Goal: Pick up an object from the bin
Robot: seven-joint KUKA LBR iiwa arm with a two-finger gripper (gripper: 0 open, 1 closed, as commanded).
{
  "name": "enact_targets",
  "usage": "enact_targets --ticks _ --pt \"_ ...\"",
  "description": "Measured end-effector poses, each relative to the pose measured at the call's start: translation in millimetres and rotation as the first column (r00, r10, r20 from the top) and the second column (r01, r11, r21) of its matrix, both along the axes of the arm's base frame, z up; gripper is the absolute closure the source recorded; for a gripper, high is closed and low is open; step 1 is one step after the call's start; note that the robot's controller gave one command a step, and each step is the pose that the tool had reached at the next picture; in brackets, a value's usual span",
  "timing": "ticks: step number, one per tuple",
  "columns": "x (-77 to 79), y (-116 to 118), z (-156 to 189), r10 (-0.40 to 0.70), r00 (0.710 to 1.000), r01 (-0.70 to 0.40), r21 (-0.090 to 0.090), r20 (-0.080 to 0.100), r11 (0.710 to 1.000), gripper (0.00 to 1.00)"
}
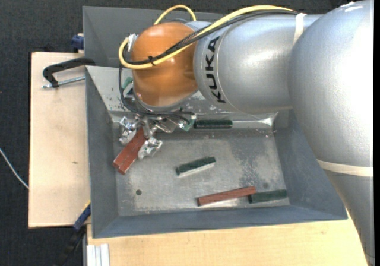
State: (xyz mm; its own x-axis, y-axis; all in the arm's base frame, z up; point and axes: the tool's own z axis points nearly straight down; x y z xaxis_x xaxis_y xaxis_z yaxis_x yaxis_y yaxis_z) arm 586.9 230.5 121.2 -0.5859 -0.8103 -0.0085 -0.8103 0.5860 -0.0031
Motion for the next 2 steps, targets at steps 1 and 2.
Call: enact_targets --ticks 1,2 --pt "0.3 0.3 6.6 0.0 1.0 0.0 0.001 0.001 1.0 1.0" --pt "-1.2 0.1 15.2 0.0 1.0 0.0 -0.002 -0.006 1.0 1.0"
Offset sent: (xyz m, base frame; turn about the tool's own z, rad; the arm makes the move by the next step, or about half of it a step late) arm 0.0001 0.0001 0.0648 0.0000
